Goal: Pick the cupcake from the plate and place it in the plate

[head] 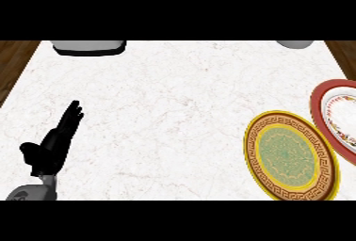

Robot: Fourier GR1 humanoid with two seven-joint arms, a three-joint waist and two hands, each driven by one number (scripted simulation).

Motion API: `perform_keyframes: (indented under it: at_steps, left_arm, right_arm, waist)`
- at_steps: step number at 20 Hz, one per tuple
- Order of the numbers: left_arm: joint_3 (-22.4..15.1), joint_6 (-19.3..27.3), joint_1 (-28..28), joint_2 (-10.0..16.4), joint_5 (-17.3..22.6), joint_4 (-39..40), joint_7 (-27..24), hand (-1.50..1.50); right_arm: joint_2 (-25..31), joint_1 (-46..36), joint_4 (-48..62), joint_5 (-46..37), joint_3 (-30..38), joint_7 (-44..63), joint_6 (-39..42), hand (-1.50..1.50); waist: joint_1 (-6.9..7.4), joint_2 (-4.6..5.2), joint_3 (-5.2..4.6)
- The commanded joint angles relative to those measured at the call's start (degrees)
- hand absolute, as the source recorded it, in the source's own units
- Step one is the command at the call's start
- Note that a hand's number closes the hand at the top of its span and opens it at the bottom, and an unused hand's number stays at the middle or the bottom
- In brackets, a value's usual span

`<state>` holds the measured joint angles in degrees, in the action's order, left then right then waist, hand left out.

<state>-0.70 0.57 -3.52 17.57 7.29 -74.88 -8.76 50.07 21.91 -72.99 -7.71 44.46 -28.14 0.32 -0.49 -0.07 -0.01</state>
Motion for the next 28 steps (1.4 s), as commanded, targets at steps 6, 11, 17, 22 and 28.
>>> perform_keyframes:
  at_steps: [6, 11, 17, 22, 28]
  left_arm:
    - [-0.18, 0.00, -0.16, -1.04, -1.37, -3.60, 4.15, 0.00]
    - [0.50, 0.30, -2.91, -1.88, -2.51, -0.48, 4.41, 0.00]
    - [0.08, -0.65, 1.17, -2.94, -3.68, -3.03, 0.90, 0.00]
    - [1.32, -1.98, 0.03, -2.07, -3.06, -2.38, 1.24, 0.00]
    - [3.72, -3.61, -3.10, -1.80, -2.76, 1.80, 1.27, 0.00]
  right_arm:
    - [-3.10, -11.04, -3.41, -6.06, -10.47, 8.94, 0.68, 1.50]
    - [-6.06, -19.07, -4.25, -9.80, -17.68, 14.11, -0.46, 1.50]
    - [-8.69, -31.07, 2.48, -14.62, -23.80, 18.58, -2.09, 1.50]
    - [-14.57, -36.45, 8.97, -11.55, -21.22, 19.96, -5.67, 1.50]
    - [-17.77, -42.21, 16.55, -16.52, -24.48, 24.99, -10.02, -1.50]
  waist:
    - [0.84, 0.13, 0.00]
    - [0.69, 0.12, -0.01]
    - [1.21, 0.16, 0.02]
    - [1.05, 0.19, 0.03]
    - [0.83, 0.18, 0.01]
